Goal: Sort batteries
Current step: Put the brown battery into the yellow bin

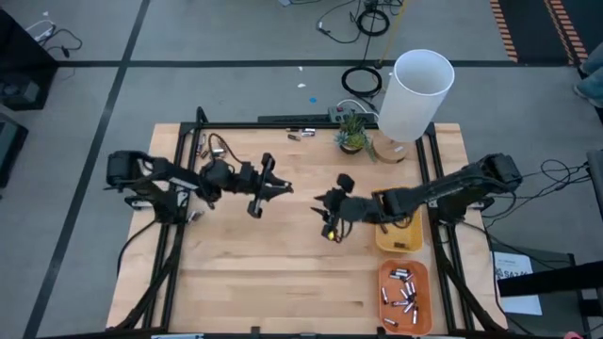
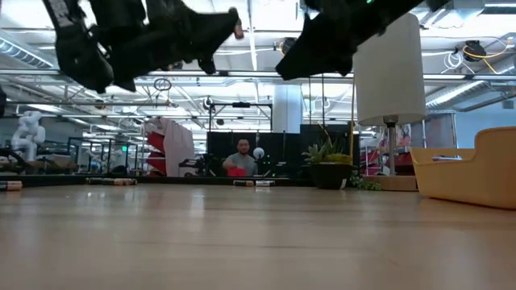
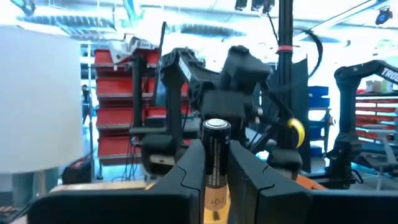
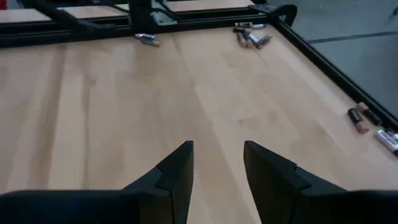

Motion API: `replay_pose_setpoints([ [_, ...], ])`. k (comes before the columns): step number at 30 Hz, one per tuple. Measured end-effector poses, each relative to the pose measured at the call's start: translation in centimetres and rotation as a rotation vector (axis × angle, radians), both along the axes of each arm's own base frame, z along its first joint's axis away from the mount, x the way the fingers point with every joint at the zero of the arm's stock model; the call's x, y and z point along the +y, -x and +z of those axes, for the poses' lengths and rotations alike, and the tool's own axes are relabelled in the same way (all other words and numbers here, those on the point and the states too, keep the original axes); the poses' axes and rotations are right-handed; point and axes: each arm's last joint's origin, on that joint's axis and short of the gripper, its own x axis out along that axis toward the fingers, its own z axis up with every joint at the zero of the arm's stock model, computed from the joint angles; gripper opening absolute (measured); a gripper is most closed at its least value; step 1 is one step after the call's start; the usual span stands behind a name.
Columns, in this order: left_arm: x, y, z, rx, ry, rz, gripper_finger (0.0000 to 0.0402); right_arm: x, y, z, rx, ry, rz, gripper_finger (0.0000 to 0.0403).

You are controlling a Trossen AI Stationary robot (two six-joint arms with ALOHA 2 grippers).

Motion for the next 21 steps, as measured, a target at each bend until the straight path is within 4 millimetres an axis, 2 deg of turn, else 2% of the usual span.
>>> replay_pose_setpoints([
  [4, 1.8, -0.2, -1.5, 0.065, 0.066, -0.016, 0.0045, -2.3, -0.3, 0.3, -0.011, -0.012, -0.038, 0.0132],
  [8, 2.2, 0.0, -1.6, 0.047, 0.082, -0.091, 0.0045, -3.4, -0.5, 0.3, -0.040, -0.059, -0.092, 0.0132],
  [15, 1.7, 0.4, -1.2, 0.040, 0.101, -0.150, 0.0045, -2.4, -0.6, 0.4, -0.085, -0.126, -0.098, 0.0132],
  [21, -0.2, -0.1, -1.0, 0.038, 0.095, -0.221, 0.0045, -1.2, -1.6, 0.3, -0.172, -0.118, -0.048, 0.0132],
])
